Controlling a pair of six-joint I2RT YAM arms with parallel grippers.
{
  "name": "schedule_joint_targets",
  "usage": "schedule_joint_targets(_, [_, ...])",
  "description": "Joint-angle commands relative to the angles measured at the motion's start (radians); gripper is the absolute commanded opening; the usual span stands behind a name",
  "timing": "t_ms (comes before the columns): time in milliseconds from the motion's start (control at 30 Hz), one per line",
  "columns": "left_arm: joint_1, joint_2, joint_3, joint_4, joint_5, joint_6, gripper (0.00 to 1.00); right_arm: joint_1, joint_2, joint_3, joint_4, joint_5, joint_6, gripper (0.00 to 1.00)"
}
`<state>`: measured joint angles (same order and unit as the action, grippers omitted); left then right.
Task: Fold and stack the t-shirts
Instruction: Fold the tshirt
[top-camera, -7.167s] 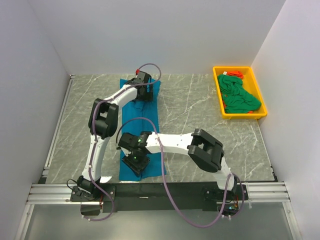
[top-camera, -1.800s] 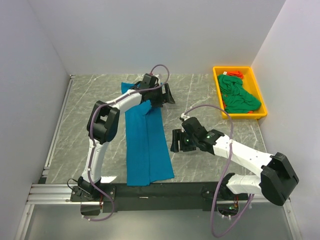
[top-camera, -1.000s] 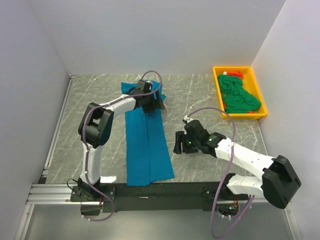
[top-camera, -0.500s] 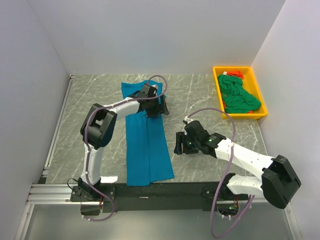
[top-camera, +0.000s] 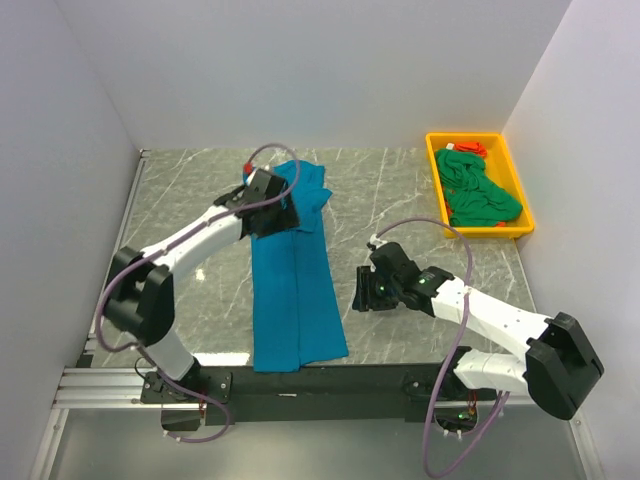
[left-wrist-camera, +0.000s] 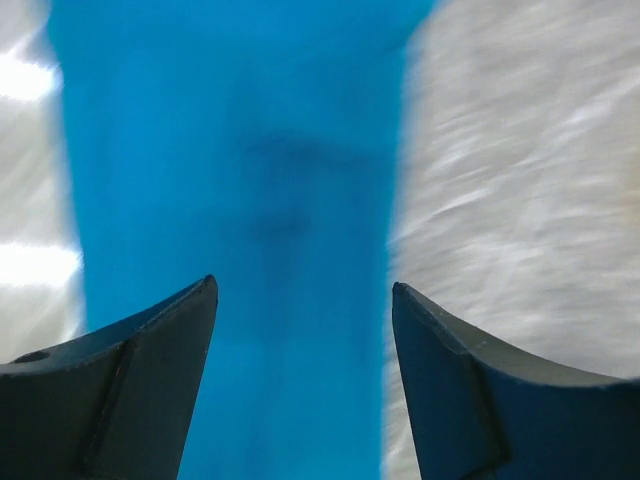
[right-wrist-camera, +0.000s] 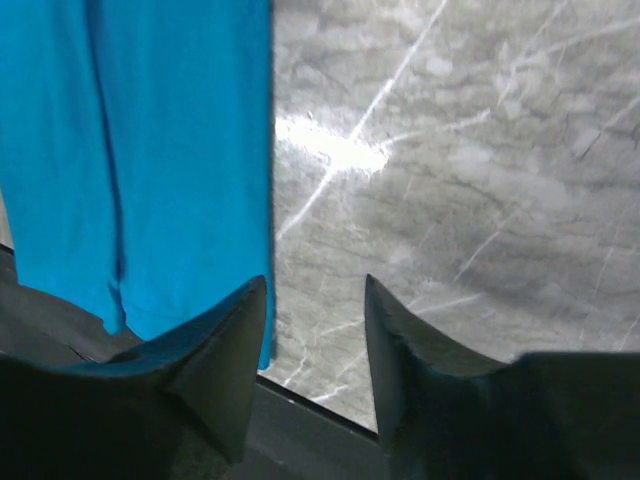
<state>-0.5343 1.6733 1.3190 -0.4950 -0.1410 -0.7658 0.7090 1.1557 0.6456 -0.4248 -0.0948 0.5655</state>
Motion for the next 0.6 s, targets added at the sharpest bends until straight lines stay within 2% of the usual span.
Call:
schedule_joint_targets(0, [-0.001,-0.075,-0.15,-0.165,-0.1,-0.087,0.76,0.009,0.019,0.023,-0.032,-0.028,0.02,0.49])
schedule_joint_targets(100, [-0.001,-0.171,-0.3,-0.198,-0.071,-0.156,0.75,0.053,0.051,0.054,-0.07,-0.022,0.04,0.45])
schedule_joint_targets(267, [-0.019,-0.332,-0.499,-0.279,0.001,-0.245,0.75,0.188,0.175,0.17,-0.201,0.075,0.094,0.46])
schedule_joint_targets(333, [-0.042,-0.386,-0.533,-0.309,0.017,-0.266,0.76,0.243,0.225,0.202,-0.262,0.083,0.112,0.47])
schedule_joint_targets(567, [-0.131,-0.494,-0.622,-0.422,0.066,-0.351,0.78,0.352,0.369,0.255,-0.305,0.049,0.195,0.49])
